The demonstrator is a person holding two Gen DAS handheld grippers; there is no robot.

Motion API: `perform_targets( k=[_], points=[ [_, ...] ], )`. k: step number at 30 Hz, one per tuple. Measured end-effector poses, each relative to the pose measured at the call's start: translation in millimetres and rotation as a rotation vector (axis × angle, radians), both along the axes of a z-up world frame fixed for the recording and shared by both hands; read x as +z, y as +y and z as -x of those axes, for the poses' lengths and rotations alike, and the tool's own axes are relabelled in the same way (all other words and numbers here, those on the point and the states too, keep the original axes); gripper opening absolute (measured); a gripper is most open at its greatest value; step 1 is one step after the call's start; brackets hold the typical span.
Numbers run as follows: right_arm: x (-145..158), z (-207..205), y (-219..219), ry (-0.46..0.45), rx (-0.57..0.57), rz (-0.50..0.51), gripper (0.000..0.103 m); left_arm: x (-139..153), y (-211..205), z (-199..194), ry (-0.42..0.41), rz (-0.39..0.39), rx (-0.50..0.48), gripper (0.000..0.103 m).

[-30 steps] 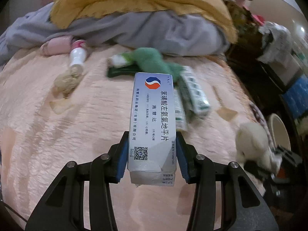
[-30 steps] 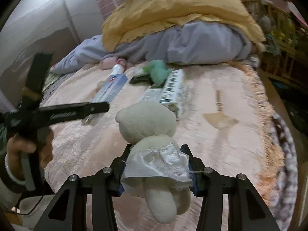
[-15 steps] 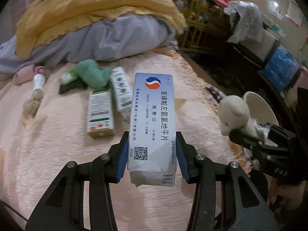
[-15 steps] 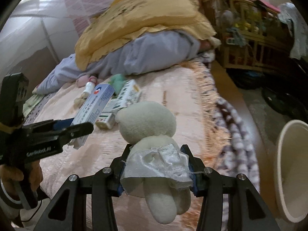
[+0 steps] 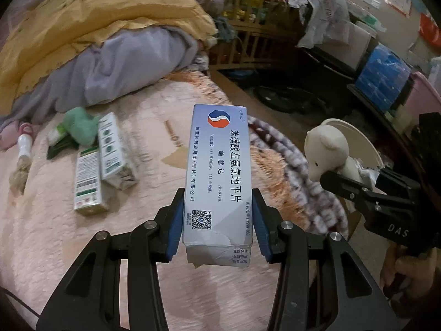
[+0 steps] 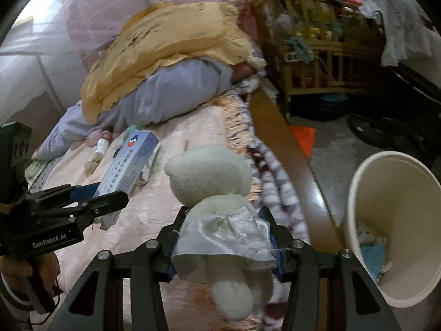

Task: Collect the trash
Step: 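Carry medicine box and plush bear to the white bucket and open both tools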

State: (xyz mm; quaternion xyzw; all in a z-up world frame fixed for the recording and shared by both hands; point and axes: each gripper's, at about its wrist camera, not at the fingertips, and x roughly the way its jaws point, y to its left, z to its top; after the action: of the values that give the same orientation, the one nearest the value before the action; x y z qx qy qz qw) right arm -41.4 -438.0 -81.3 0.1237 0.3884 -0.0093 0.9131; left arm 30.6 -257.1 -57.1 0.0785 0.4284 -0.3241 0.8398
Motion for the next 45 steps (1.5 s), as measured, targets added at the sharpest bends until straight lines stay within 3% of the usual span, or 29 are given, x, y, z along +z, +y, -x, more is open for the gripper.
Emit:
perform_targets(
  k=[21,34,45],
  points=[
    [1.1,60.6,-106.5,0.024,-0.241,0.002,0.048,6.4,-116.4,28.0,0.035,0.021,-0.201,0.044],
    [-5.5,76.0,-143.4,0.039,-0.324,-0.015,0.048,2.9,-154.0,36.3,0.061,0.022,-0.265,0.044],
    [-10.3,87.0,-171.6,0.056,-0.402,-0.016,0.049,-6.7,-190.0,38.7,0.136,0.051,-0.309,0.044]
  ],
)
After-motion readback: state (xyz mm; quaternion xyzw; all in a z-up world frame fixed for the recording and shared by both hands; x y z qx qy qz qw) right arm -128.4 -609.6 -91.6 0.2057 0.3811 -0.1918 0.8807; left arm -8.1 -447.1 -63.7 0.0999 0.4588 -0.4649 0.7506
